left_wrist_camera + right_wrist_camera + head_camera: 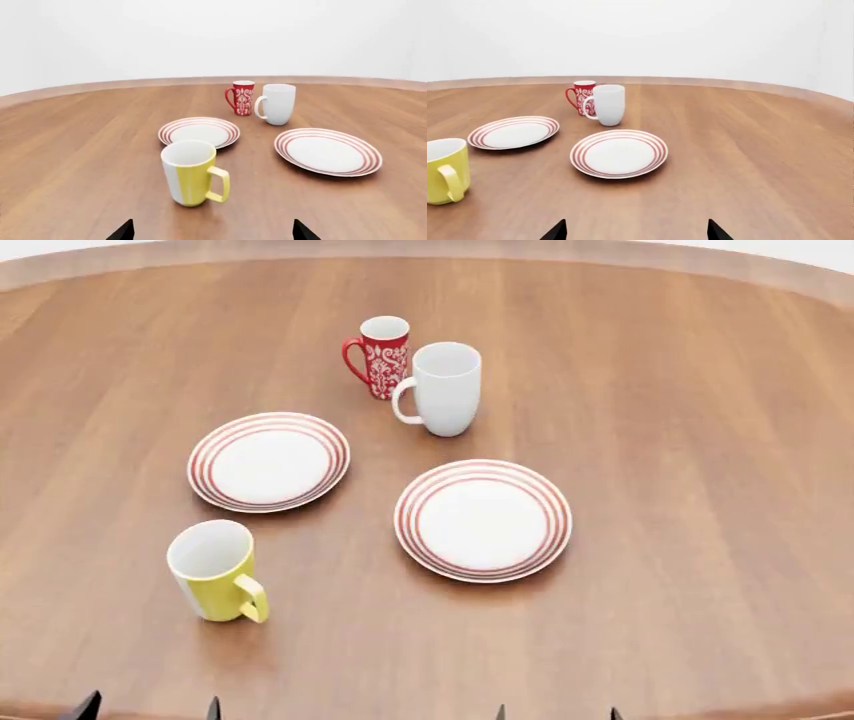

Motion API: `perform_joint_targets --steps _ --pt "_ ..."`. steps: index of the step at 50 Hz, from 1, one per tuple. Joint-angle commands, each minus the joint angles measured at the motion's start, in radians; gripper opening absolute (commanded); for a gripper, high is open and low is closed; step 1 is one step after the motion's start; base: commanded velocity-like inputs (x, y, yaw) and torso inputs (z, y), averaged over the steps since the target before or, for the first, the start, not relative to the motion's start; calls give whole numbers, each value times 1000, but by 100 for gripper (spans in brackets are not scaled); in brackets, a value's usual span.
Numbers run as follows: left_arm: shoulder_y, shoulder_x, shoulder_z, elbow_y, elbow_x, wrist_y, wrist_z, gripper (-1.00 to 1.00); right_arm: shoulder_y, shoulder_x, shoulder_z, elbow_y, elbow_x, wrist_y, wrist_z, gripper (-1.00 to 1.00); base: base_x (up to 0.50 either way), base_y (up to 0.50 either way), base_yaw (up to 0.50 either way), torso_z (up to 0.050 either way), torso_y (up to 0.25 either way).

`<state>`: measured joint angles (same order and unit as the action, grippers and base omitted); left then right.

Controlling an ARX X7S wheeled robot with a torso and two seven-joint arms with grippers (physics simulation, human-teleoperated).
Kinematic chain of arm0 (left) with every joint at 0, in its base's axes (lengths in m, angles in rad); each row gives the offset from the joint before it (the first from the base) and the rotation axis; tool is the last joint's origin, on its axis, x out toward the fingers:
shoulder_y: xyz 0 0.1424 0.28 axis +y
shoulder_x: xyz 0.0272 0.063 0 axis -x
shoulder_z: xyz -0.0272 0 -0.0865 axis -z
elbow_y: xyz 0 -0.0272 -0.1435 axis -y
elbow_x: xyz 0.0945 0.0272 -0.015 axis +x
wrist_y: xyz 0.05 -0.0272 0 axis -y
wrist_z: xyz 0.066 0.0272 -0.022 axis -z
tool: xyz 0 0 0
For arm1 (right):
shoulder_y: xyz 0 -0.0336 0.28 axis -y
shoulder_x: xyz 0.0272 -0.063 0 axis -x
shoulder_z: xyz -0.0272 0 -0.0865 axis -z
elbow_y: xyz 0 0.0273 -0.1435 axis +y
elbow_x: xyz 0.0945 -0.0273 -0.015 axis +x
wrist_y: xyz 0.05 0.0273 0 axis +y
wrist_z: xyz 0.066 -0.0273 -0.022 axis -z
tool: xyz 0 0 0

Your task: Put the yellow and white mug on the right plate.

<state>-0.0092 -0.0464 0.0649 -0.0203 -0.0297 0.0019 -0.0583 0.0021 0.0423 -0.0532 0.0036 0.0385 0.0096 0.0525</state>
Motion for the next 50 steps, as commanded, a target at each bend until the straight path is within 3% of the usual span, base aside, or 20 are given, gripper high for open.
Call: perform_joint_targets --steps 1,9,13,14,17,21,24,43,50 --pt "-4 9 -8 -14 13 -1 3 100 0 -5 8 6 -3 -4 -1 100 0 0 0 0 0" --pt "2 -7 10 8 0 1 -19 100 0 10 -9 7 14 -18 18 100 0 0 0 0 0" --pt "15 -30 30 41 97 225 -83 100 -10 4 3 -17 60 -168 16 100 0 0 0 0 0" --pt "14 -46 29 60 187 350 -141 100 -23 -1 7 -47 65 -318 11 100 0 0 0 0 0" --pt "21 -62 15 112 239 501 -203 100 -41 -5 12 -57 3 -591 44 100 0 0 0 0 0" --pt "39 -66 -12 155 302 640 -284 100 -64 17 -22 -99 92 -691 11 100 0 0 0 0 0" --pt "46 -67 -7 163 287 643 -289 100 -62 19 -20 -88 51 -747 17 100 0 0 0 0 0" --pt "41 -86 24 139 288 643 -309 100 -54 50 -63 -66 58 -716 41 100 0 495 0 0 0" --pt "41 -94 34 140 285 637 -311 100 -53 65 -78 -69 99 -683 42 100 145 -55 0 0 0"
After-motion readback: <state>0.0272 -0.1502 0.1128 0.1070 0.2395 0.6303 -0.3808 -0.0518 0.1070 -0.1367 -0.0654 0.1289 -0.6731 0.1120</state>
